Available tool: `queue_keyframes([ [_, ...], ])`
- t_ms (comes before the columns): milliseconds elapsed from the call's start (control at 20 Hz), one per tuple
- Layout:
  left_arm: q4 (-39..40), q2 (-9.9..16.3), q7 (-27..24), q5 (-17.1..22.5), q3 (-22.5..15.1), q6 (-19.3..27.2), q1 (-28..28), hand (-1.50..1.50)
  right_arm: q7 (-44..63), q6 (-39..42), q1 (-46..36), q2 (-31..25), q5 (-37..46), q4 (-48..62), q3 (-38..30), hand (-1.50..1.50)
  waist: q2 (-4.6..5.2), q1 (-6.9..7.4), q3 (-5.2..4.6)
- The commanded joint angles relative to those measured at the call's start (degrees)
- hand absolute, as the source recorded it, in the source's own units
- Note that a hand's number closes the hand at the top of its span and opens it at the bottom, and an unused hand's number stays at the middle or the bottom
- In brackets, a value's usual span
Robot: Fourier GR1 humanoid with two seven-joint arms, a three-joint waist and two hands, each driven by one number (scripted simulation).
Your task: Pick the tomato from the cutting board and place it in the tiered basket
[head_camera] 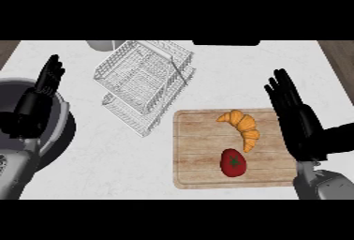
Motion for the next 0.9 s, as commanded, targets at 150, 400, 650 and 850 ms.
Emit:
queue_keyframes([
  [150,-3.01,0.84,-0.06,-4.26,-3.89,-1.09,1.34,0.0,-2.18,9.06,-8.07,3.02,1.36,-7.8,11.7,1.5,-1.16,1.58,1.05],
  [400,-5.78,-0.1,-0.16,-8.07,-8.51,-0.14,5.2,0.0,4.82,-9.73,-4.87,2.41,18.55,2.8,9.04,1.5,-1.18,0.83,0.93],
  [650,-15.65,-0.97,7.0,-10.59,-8.74,0.59,9.53,0.0,1.51,-11.87,-3.51,10.27,25.03,-1.77,17.05,-1.5,-0.87,0.44,1.06],
  [850,-14.03,-2.52,7.54,-11.78,-8.98,1.66,7.85,0.0,18.84,-0.56,-7.71,-1.89,25.41,-9.04,16.53,-1.5,-1.12,-0.4,0.96],
])
